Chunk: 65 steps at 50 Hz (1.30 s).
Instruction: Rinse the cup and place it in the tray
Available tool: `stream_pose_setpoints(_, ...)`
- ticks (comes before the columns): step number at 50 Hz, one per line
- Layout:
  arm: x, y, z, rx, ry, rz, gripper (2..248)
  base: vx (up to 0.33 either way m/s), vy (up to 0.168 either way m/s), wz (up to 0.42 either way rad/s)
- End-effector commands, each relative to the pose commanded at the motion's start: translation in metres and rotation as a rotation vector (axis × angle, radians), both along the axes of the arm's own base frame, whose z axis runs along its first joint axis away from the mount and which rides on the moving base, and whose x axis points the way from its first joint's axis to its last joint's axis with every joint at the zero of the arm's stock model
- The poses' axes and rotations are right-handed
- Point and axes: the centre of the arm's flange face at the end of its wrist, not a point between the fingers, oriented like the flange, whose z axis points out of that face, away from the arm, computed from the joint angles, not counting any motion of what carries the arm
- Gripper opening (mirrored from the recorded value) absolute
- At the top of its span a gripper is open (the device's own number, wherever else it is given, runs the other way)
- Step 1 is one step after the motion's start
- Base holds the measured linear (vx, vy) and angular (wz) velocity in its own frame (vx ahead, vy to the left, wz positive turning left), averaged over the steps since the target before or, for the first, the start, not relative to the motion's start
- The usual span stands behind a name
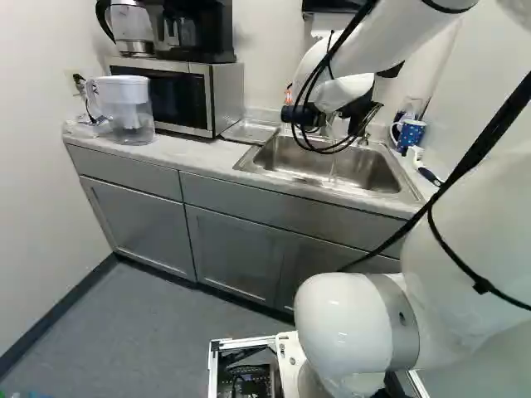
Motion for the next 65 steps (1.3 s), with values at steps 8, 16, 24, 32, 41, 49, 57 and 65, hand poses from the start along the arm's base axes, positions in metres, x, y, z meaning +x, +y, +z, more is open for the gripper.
stream_pose_setpoints(8,0.0,0.0,0.0,0.076,-0.009,-0.036,121,0.0,0.0,0.0)
stream_pose_setpoints(16,0.0,0.0,0.0,0.151,-0.017,-0.071,121,0.0,0.0,0.0)
stream_pose_setpoints(24,0.0,0.0,0.0,0.18,-0.02,-0.085,121,0.0,0.0,0.0)
stream_pose_setpoints(32,0.0,0.0,0.0,0.18,-0.02,-0.085,121,0.0,0.0,0.0)
stream_pose_setpoints(41,0.0,0.0,0.0,0.18,-0.02,-0.085,121,0.0,0.0,0.0)
stream_pose_setpoints(49,0.0,0.0,0.0,0.18,-0.02,-0.085,121,0.0,0.0,0.0)
stream_pose_setpoints(57,0.0,0.0,0.0,0.18,-0.02,-0.085,121,0.0,0.0,0.0)
stream_pose_setpoints(65,0.0,0.0,0.0,0.177,-0.02,-0.084,121,0.0,0.0,0.0)
